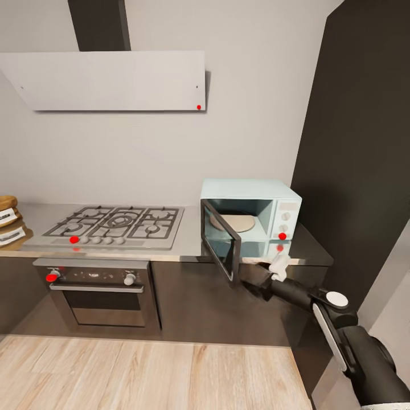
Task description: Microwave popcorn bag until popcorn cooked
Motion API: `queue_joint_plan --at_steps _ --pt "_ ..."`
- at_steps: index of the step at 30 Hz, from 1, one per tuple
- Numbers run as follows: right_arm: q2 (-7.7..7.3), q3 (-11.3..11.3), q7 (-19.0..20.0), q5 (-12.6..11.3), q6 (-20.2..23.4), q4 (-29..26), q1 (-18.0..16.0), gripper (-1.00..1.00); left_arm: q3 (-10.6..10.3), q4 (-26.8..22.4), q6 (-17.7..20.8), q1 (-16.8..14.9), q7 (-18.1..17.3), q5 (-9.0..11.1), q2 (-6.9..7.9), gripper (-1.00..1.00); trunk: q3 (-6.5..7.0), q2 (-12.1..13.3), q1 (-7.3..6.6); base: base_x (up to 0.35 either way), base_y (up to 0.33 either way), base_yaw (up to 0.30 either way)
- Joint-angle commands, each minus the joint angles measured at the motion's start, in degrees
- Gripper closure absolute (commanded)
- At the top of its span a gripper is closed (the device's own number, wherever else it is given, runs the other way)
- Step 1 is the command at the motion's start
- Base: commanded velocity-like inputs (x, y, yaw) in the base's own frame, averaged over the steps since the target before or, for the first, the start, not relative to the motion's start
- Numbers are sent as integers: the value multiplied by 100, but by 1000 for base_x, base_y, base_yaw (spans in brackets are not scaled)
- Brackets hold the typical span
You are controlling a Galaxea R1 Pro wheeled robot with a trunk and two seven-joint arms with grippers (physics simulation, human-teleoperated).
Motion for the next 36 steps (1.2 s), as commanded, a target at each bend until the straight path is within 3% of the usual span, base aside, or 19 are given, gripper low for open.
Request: queue_joint_plan --at_steps 1,4,9,12,13,15,16,17,18,19,21,22,25,27,34,36 --pt "-183 -179 24 -5 40 5 -9 -100 1 6 -20 -5 6 5 -1 -100 -7 -4 0 0 0 0" --pt "-288 -473 56 2 40 19 -12 -100 1 6 -20 -5 6 5 -1 -100 -7 -4 0 0 0 0" --pt "-279 -569 -58 10 42 78 -35 -100 1 6 -20 -5 6 5 -1 -100 -7 -4 0 0 0 0" --pt "-194 -552 -927 -40 17 357 -83 -100 3 6 -20 -5 6 5 -1 -100 -7 -4 0 0 0 0" --pt "-59 -540 -1287 -54 -11 462 -141 -100 2 6 -20 -6 6 5 -1 -100 -7 -4 0 0 0 0" --pt "401 -536 -1670 -28 -46 737 -365 -100 4 6 -20 -11 6 5 -1 -100 -7 -4 0 0 0 0" --pt "667 -526 -1804 -2 -59 1106 -656 -100 8 6 -20 -13 6 5 -1 -100 -7 -4 0 0 0 0" --pt "796 -522 -1901 4 -66 1449 -877 -100 9 6 -20 -13 6 6 -1 -100 -7 -4 0 0 0 0" --pt "846 -521 -1964 6 -74 1687 -1021 -100 9 6 -20 -13 6 5 -1 -100 -7 -4 0 0 0 0" --pt "915 -520 -2081 7 -190 2316 -1406 -100 5 6 -20 -13 6 5 -1 -100 -7 -4 0 0 0 0" --pt "935 -507 -2102 2 -294 2559 -1519 -100 3 6 -20 -13 6 5 -1 -100 -7 -4 0 0 0 0" --pt "971 -446 -2101 -1 -369 2641 -1553 -100 2 6 -20 -13 6 5 -1 -100 -7 -4 0 0 0 0" --pt "1176 84 -2110 -4 -465 2665 -1551 -100 1 6 -20 -13 6 5 -1 -100 -7 -4 0 0 0 0" --pt "1223 250 -2117 -11 -461 2656 -1545 -100 1 6 -20 -13 6 5 -1 -100 -7 -4 0 0 0 0" --pt "1261 455 -2078 -42 -420 2675 -1504 -100 1 6 -20 -13 6 5 -1 -100 -7 -4 0 0 0 0" --pt "1384 590 -2112 -13 -417 2691 -1501 -100 1 6 -20 -13 6 5 -1 -100 -7 -4 0 0 0 0"
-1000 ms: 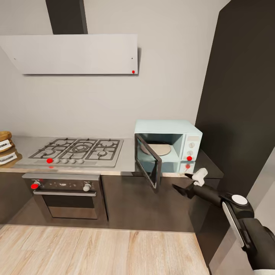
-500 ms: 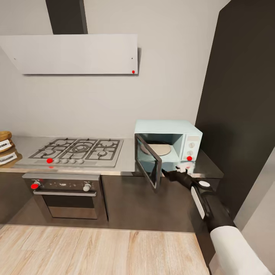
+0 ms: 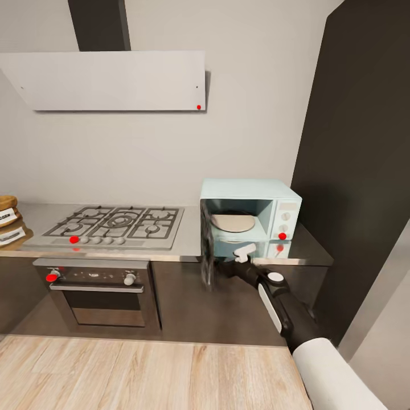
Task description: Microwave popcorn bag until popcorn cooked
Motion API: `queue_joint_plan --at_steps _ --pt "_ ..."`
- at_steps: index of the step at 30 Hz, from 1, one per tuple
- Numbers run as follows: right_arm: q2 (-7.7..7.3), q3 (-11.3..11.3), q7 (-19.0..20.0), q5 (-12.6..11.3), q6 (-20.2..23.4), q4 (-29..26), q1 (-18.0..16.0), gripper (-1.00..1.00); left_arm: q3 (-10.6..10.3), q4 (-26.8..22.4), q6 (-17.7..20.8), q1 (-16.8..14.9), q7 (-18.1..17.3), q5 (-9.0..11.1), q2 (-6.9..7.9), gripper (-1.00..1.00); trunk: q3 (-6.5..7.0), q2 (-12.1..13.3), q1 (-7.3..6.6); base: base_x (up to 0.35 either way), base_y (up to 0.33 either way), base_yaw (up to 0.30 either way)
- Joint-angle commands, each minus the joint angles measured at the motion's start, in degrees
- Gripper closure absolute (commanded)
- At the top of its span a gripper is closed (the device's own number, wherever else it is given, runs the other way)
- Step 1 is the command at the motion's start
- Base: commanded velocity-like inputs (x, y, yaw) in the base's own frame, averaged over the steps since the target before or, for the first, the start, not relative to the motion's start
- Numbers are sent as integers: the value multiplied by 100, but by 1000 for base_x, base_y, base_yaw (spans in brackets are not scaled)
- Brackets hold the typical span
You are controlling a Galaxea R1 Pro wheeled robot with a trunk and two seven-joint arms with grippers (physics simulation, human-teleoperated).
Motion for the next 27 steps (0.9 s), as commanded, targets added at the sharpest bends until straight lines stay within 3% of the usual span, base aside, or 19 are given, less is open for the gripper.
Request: queue_joint_plan --at_steps 1,3,4,5,27 --pt "61 25 -136 8 35 -3 -3 -100 1 5 -20 -4 6 5 -1 -100 -7 -4 0 0 0 0" --pt "70 21 -388 8 35 -17 -2 -100 1 5 -20 -4 6 5 -1 -100 -7 -4 0 0 0 0" --pt "76 34 -738 -8 32 -42 -2 -100 1 5 -20 -4 6 5 -1 -100 -7 -4 0 0 0 0" --pt "76 36 -764 -13 27 -45 -2 -100 1 5 -20 -4 6 5 -1 -100 -7 -4 0 0 0 0" --pt "71 44 -794 -42 14 -81 6 -100 1 5 -20 -4 6 5 -1 -100 -30 -4 0 0 0 43"
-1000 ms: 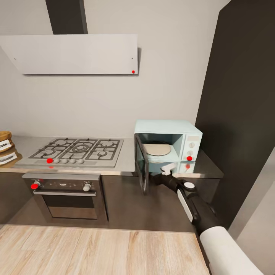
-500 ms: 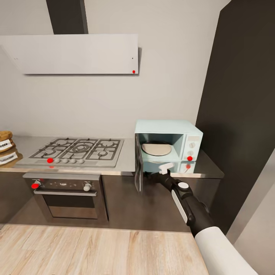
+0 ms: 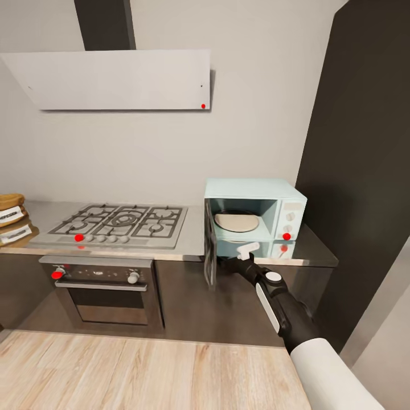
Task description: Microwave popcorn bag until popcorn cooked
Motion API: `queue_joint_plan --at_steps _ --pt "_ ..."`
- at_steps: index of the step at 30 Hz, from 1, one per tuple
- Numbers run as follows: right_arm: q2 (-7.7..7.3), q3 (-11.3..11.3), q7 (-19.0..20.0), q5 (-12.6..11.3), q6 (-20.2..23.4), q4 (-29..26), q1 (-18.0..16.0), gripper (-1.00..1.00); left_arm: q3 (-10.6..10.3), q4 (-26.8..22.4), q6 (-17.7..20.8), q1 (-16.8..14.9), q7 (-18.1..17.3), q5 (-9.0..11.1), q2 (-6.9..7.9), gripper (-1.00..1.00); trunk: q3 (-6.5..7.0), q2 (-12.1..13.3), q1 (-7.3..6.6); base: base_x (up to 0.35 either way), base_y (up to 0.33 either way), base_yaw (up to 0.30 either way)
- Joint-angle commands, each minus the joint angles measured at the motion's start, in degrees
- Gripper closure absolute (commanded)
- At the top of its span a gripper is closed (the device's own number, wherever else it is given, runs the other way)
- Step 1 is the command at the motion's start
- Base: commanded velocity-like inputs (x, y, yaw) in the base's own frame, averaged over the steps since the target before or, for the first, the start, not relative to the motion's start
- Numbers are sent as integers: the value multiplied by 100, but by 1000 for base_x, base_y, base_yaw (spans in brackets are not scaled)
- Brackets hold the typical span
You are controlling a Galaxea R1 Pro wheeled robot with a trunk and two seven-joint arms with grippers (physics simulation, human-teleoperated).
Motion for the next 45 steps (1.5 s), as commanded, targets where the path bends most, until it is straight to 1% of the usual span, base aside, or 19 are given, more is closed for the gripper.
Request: queue_joint_plan --at_steps 1,17,39,45 --pt "3 -4 18 0 31 -9 -3 -100 1 5 -20 -4 6 5 -1 -100 -7 -4 0 0 0 58" --pt "6 1 16 0 10 -9 -2 -100 1 5 -20 -4 6 5 -1 -100 -19 -4 0 0 0 88" --pt "-2 -1 33 0 -16 -10 4 -100 1 5 -20 -4 6 5 -1 -100 -31 -4 0 0 0 20" --pt "-2 1 38 0 -16 -24 7 -100 1 5 -20 -4 6 5 -1 -100 -31 -4 0 0 0 114"
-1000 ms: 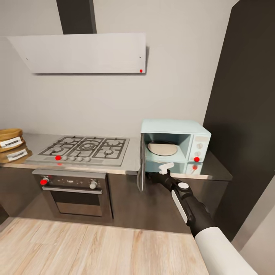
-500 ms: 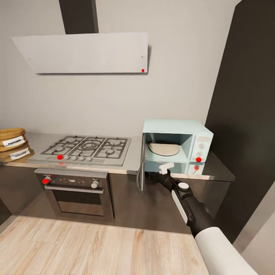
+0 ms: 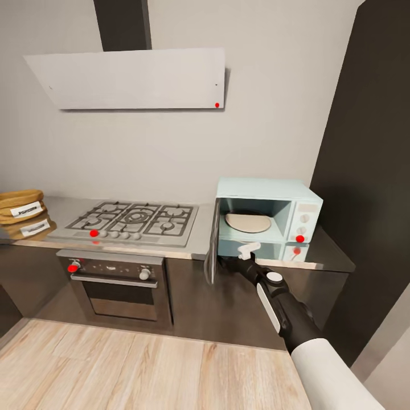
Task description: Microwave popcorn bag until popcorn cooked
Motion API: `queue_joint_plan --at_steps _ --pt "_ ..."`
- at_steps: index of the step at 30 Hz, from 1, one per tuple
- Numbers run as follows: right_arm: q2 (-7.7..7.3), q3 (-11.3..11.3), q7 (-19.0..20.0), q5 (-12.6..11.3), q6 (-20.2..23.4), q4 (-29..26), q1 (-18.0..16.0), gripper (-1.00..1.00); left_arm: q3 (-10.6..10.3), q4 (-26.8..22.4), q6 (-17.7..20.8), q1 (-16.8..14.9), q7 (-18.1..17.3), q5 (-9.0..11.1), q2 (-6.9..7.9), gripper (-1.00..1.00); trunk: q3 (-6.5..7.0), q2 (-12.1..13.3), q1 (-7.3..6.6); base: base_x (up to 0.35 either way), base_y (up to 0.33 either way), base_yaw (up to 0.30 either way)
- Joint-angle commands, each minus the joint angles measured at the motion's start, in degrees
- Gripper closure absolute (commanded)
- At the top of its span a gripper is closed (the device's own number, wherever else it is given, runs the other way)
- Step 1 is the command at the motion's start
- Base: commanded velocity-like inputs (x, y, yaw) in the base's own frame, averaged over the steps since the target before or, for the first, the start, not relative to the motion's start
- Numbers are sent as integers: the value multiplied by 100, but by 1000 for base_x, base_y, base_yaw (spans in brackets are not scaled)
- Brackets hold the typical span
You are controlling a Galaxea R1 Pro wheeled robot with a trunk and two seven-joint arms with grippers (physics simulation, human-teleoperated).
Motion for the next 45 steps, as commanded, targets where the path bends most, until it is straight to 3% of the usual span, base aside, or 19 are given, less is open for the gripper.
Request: queue_joint_plan --at_steps 1,14,31,35,40,42,45 --pt "6 49 53 -50 37 -13 -1 -100 0 8 -21 -6 6 4 -1 -100 -6 -4 1 0 0 14" --pt "6 49 65 -50 37 -16 -1 -100 0 8 -21 -9 6 4 -1 -100 -9 -4 1 0 -15 14" --pt "-9 22 19 -29 35 1 27 -100 -1 8 -21 -15 6 13 -2 -100 -9 -4 1 -39 -305 0" --pt "-46 2 -4 -39 50 72 292 -100 0 8 -21 -15 6 10 -1 -100 -9 -4 1 -12 -28 0" --pt "-37 10 -495 -20 -204 134 1299 -100 -16 8 -21 -15 3 -2 -6 -100 -9 -4 1 -1 -2 0" --pt "-55 7 -748 -30 -732 437 1706 -100 -25 8 -21 -15 -1 -22 -7 -100 -9 -4 1 0 0 0" --pt "-47 -19 -873 -26 -1754 1908 1846 -100 -41 8 -21 -16 -3 -7 -16 -100 -9 -4 1 0 0 0"
